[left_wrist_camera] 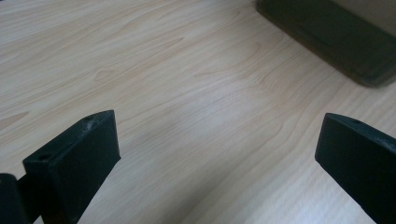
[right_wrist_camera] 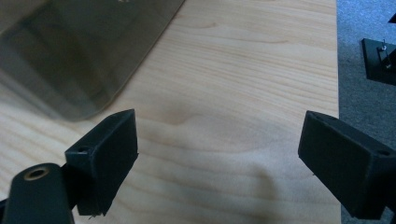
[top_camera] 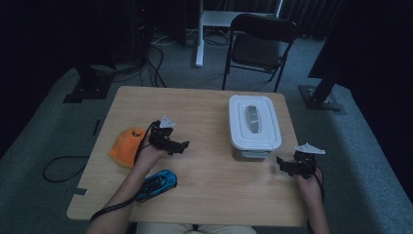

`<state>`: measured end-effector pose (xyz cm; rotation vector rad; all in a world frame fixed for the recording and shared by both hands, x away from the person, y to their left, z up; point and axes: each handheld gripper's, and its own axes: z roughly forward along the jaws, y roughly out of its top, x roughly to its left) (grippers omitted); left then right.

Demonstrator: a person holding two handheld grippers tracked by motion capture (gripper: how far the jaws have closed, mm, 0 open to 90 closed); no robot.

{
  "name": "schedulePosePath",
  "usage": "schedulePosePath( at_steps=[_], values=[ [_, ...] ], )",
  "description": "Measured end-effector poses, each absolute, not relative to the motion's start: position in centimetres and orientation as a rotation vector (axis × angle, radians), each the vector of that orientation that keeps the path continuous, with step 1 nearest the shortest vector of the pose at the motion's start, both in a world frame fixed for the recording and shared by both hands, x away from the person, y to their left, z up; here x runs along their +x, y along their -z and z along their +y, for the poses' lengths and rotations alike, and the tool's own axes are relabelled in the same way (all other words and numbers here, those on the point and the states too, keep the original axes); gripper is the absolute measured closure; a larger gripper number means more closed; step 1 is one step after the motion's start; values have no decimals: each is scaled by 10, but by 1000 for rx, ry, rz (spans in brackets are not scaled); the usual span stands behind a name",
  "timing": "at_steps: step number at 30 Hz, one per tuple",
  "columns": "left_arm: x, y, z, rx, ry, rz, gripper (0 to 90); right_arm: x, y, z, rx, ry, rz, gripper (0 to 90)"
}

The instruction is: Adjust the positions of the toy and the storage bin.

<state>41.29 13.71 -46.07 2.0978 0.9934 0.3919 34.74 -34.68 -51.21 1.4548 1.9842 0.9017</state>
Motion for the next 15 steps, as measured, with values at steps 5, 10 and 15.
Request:
schedulePosePath(
  at_steps=[5,10,15],
  values=[
    [427,469,114,2143,-359,970,5,356,514,-348,1460,-897,1975,116],
    [440,477,94,2152,-325,963,5,365,519,-351,1483,-890,1972,116],
    [453,482,77,2135,-302,965,5,375,521,-353,1498,-885,1955,116]
  ],
)
